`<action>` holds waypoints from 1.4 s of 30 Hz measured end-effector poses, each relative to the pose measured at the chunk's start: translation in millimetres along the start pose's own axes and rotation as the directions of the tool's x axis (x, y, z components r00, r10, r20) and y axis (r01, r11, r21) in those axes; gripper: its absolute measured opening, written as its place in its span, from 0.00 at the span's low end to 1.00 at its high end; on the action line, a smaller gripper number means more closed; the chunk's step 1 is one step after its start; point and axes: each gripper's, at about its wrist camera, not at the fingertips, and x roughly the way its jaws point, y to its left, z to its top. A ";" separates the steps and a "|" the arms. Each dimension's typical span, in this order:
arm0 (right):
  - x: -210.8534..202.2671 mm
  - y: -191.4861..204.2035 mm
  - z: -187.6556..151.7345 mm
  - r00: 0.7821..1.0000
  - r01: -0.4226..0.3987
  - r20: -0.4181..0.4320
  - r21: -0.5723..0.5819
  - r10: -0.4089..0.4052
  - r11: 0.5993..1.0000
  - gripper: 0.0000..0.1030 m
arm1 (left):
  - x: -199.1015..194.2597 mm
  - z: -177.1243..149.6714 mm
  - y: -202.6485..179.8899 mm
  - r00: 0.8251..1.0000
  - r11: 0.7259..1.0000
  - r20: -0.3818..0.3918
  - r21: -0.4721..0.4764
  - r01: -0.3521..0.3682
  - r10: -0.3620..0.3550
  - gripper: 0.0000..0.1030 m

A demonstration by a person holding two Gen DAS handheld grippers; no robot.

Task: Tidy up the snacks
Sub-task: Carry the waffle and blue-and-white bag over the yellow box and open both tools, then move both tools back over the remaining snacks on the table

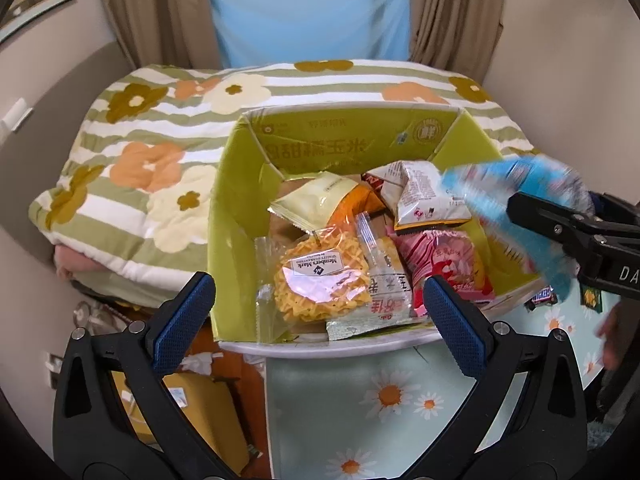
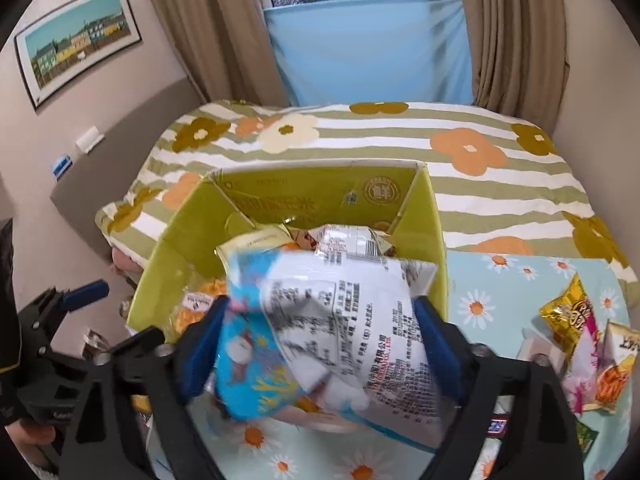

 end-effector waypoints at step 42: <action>-150.6 -180.7 -64.9 0.979 0.170 0.085 0.156 -0.184 0.973 0.99 | -42.5 0.5 -200.5 0.983 0.976 0.057 0.145 0.165 -0.174 1.00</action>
